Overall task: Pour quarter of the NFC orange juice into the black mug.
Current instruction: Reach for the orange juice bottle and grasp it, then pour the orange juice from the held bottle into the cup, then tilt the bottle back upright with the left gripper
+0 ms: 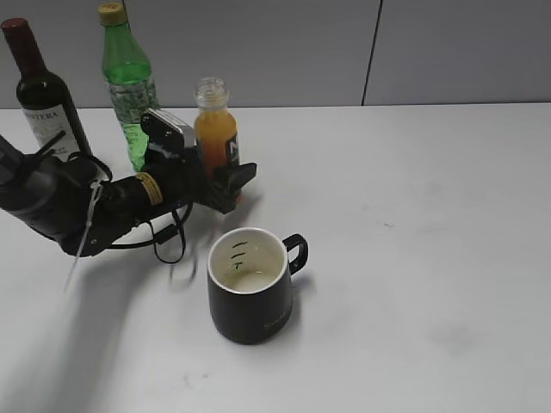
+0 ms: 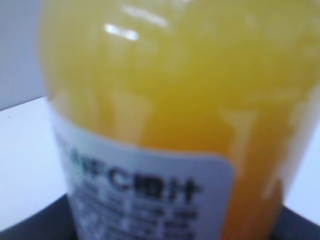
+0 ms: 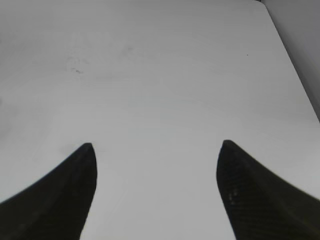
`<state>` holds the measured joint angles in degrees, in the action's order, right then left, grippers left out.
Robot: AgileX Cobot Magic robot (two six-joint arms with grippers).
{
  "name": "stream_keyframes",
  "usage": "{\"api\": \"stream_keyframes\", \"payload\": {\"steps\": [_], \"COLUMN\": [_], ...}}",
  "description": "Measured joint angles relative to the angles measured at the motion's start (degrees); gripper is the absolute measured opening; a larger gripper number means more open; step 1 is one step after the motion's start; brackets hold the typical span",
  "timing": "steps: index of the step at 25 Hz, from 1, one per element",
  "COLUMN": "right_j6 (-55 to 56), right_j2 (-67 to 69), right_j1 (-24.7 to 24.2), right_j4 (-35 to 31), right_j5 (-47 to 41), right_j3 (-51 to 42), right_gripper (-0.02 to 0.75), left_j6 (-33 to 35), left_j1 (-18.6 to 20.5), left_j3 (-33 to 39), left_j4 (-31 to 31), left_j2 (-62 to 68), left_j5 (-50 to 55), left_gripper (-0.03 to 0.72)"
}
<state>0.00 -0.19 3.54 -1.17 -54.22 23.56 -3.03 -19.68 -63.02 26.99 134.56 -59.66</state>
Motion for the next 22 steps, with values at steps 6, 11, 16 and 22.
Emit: {"api": "stream_keyframes", "payload": {"steps": [6, 11, 16, 22], "right_j6": [0.0, 0.0, 0.0, 0.0], "right_j2": [0.0, 0.0, 0.0, 0.0], "right_j1": [0.0, 0.0, 0.0, 0.0], "right_j4": [0.0, 0.0, 0.0, 0.0], "right_j5": [0.0, 0.0, 0.0, 0.0], "right_j3": [0.0, 0.0, 0.0, 0.0], "right_gripper": [0.566, 0.566, 0.566, 0.566], "left_j6": [3.5, 5.3, 6.8, 10.3], "left_j1": [0.9, 3.0, 3.7, 3.7], "left_j3": [5.3, 10.2, 15.4, 21.3], "left_j4": [-0.2, -0.2, -0.2, 0.1], "left_j2": [-4.1, -9.4, -13.3, -13.9], "left_j5": [-2.8, -3.5, -4.6, -6.7], "left_gripper": [0.469, 0.469, 0.469, 0.469]}}
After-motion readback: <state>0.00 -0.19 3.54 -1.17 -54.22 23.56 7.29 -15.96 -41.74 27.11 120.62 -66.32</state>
